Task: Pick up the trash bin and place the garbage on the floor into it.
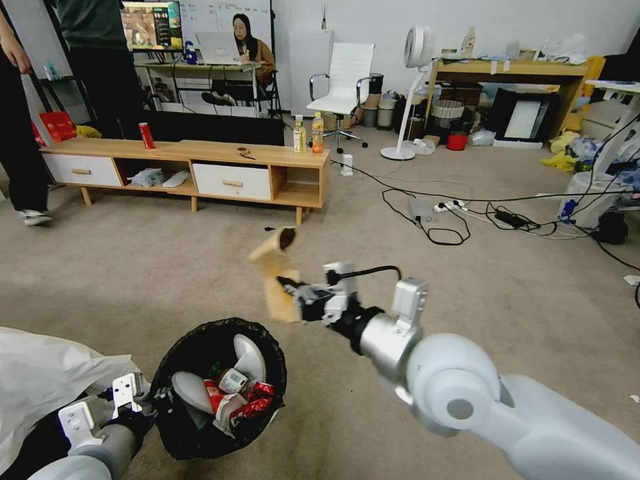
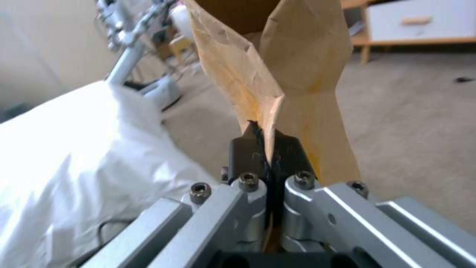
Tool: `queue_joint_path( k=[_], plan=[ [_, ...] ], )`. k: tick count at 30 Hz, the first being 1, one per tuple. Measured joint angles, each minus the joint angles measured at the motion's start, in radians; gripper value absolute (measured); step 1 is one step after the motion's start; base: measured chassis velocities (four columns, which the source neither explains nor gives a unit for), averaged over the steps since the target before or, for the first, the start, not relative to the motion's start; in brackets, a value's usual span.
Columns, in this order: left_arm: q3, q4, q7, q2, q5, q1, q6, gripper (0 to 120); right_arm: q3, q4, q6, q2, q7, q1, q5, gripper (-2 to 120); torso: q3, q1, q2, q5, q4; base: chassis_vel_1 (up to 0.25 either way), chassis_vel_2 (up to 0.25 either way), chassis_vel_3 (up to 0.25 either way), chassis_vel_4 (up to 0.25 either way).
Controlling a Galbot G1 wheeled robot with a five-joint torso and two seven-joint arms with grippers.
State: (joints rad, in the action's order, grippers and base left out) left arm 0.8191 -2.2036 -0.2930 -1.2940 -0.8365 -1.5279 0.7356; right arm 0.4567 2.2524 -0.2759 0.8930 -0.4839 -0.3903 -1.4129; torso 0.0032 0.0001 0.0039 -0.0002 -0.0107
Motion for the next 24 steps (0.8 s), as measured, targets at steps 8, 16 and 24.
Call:
queue_joint_path(
  k=[8, 16, 24],
  plan=[
    [0.002, -0.007, -0.004, 0.002, -0.007, 0.003, 0.000, 1, 0.159, -0.026, -0.039, 0.042, -0.040, 0.102, -0.041, 0, 0.000, 0.000, 0.000, 0.0000, 0.0000, 0.000, 0.000, 0.000, 0.000],
    [0.007, -0.016, -0.007, 0.005, -0.018, 0.006, 0.000, 1, 0.250, -0.093, -0.094, 0.081, -0.099, 0.125, -0.053, 0, 0.000, 0.000, 0.000, 0.0001, 0.0000, 0.000, 0.000, 0.000, 0.000],
    [0.011, -0.022, -0.009, 0.006, -0.024, 0.005, 0.000, 1, 0.296, -0.158, -0.124, 0.113, -0.141, 0.094, -0.035, 0, 0.000, 0.000, 0.000, 0.0001, -0.0001, 0.000, 0.000, 0.000, 0.000]
  ],
)
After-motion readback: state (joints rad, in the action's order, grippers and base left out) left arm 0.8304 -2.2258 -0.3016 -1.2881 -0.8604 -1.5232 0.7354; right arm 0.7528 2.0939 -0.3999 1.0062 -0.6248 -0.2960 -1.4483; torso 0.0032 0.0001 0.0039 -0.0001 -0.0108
